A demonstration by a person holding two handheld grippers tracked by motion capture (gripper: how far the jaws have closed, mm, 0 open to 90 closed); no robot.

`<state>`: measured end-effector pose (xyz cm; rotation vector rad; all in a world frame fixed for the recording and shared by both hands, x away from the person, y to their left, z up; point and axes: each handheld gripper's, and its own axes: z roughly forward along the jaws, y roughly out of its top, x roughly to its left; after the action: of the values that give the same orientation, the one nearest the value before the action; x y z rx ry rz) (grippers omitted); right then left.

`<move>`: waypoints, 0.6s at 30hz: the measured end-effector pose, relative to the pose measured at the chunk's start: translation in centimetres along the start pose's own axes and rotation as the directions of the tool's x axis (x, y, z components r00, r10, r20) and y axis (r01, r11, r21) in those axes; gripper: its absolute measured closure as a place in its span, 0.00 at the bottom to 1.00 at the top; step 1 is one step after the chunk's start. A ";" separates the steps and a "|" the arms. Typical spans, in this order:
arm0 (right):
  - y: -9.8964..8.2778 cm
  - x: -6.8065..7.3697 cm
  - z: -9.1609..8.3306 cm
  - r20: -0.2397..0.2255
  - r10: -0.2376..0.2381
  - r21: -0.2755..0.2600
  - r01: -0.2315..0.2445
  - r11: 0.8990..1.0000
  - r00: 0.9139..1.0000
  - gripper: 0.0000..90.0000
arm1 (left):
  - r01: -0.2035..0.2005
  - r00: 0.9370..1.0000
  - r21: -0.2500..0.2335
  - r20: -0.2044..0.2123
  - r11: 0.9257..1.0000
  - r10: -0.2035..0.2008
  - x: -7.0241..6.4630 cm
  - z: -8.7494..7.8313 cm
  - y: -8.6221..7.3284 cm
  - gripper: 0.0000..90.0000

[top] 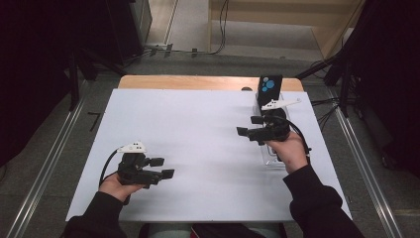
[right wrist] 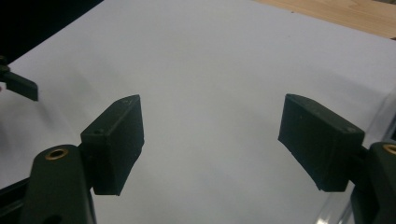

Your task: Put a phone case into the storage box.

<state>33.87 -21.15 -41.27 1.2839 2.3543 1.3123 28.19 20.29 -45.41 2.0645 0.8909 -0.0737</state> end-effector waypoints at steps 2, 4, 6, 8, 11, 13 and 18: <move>-0.1 0.3 -0.1 -0.023 -0.001 -0.004 0.000 1.000 1.000 0.24 | -0.003 1.000 0.000 0.004 1.000 0.003 0.0 0.0 0.0 0.35; -0.4 0.6 -0.1 -0.044 -0.007 0.002 0.007 1.000 0.999 0.25 | -0.004 1.000 0.001 0.012 1.000 0.004 -0.1 0.0 0.0 0.34; -0.7 0.8 -0.1 -0.058 -0.016 0.002 0.016 1.000 0.998 0.25 | -0.008 1.000 0.002 0.015 1.000 0.008 -0.2 0.0 0.0 0.33; -1.0 1.0 -0.1 -0.075 -0.022 0.006 0.022 1.000 0.997 0.25 | -0.012 1.000 0.003 0.017 1.000 0.012 -0.2 0.1 0.0 0.33; -1.5 1.4 -0.4 -0.090 -0.039 0.015 0.040 0.999 0.995 0.25 | -0.017 1.000 0.006 0.023 1.000 0.017 -0.3 0.0 -0.1 0.33; -2.0 1.6 -0.6 -0.098 -0.039 0.022 0.042 0.999 0.994 0.25 | -0.018 1.000 0.006 0.024 1.000 0.018 -0.2 -0.1 -0.2 0.33; -3.3 2.0 -0.9 -0.105 -0.056 0.040 0.061 0.997 0.993 0.25 | -0.014 0.999 -0.001 0.029 1.000 0.014 -0.2 -0.2 -0.3 0.33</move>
<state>30.22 -21.01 -42.70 1.1750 2.4837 1.3486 27.82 20.47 -45.44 2.0636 0.8588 -0.0959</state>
